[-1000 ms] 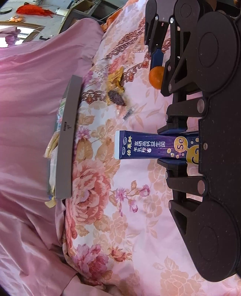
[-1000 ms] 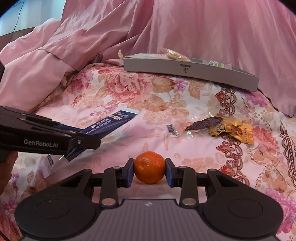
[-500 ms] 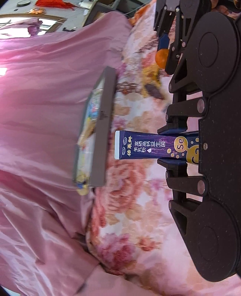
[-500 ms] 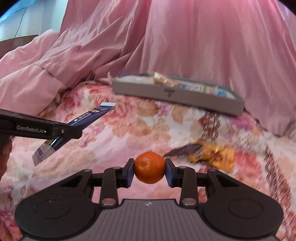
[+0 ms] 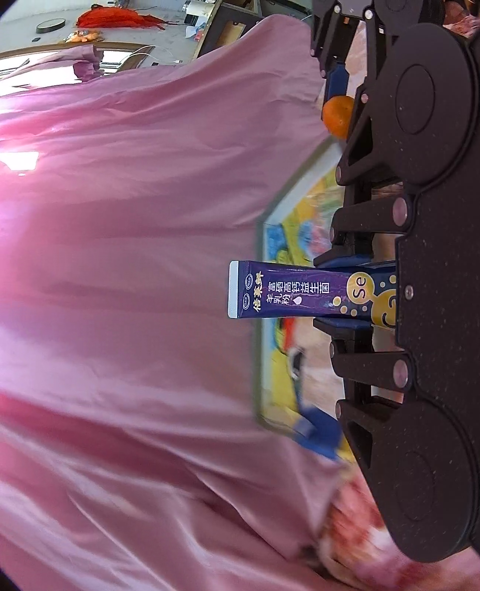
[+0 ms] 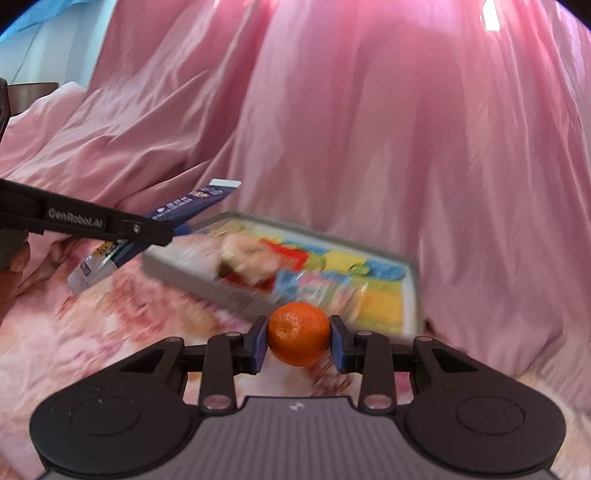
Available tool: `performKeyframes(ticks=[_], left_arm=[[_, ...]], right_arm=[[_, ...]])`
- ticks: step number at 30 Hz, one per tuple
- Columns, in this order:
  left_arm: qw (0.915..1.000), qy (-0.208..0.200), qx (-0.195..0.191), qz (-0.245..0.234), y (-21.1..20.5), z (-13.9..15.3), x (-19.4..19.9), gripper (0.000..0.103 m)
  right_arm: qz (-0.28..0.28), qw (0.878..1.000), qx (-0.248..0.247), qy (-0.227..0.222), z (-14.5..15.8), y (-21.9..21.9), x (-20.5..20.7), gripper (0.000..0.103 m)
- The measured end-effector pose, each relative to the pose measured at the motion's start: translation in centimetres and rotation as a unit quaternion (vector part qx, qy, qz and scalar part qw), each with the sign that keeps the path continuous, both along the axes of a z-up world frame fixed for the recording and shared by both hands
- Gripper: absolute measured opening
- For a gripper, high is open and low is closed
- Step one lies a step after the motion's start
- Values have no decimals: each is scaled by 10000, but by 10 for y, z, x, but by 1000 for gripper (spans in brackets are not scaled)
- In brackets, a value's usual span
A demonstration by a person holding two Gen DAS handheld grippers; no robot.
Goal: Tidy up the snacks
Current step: 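Carry the milk-powder stick and orange with both grippers over the grey tray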
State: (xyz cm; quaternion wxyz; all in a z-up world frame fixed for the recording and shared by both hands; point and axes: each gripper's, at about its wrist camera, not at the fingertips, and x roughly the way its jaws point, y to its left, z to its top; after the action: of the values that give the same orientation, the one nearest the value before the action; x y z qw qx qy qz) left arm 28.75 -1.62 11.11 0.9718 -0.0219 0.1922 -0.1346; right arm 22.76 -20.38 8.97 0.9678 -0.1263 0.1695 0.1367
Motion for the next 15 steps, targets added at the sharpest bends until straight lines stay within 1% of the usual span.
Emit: performKeyframes(ticks=[2, 4, 8, 10, 13, 15], left_arm=[[10000, -3, 26, -20, -12, 0, 20, 29], [10000, 49, 58, -59, -24, -2, 39, 29], [9993, 372, 31, 10, -40, -13, 73, 29], [9987, 490, 141, 45, -48, -20, 83, 29], [9978, 557, 371, 6, -57, -29, 92, 29], [9971, 631, 418, 18, -59, -34, 97, 29]], right_arm=[[-123, 9999, -5, -7, 8, -6, 20, 39], [-290, 9995, 92, 34, 12, -13, 39, 39], [-569, 9982, 163, 82, 10, -21, 70, 39], [-673, 9973, 247, 149, 5, -24, 80, 39], [-816, 9959, 321, 205, -2, -29, 92, 39], [-869, 9951, 371, 293, -7, -32, 96, 39]])
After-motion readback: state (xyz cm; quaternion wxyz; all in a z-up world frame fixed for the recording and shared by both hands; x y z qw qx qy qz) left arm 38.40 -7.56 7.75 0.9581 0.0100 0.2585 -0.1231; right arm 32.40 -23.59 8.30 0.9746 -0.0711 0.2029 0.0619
